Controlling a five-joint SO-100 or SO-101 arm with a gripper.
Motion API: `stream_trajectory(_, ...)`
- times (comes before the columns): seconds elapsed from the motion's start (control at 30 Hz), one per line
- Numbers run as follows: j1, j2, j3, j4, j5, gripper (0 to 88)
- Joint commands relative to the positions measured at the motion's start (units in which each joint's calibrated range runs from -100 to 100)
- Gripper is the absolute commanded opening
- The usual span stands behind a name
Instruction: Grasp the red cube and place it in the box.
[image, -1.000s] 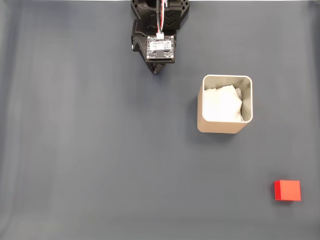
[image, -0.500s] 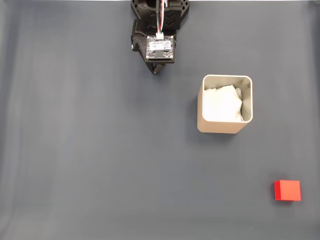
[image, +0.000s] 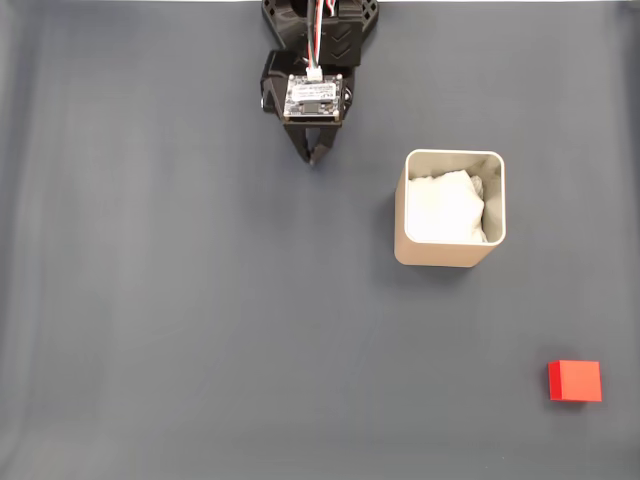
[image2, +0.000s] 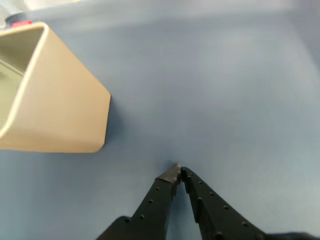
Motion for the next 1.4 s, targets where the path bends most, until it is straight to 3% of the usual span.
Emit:
stream_trajectory(0.0,0.07,2.48,-1.09,-5.94,-0.1,0.2)
stream_trajectory(0.73,-3.12,34.85,-43.94,-10.54,-3.37,0.2)
stream_trajectory(1.37,-20.02,50.43,-72.84,0.05,2.05,0.2)
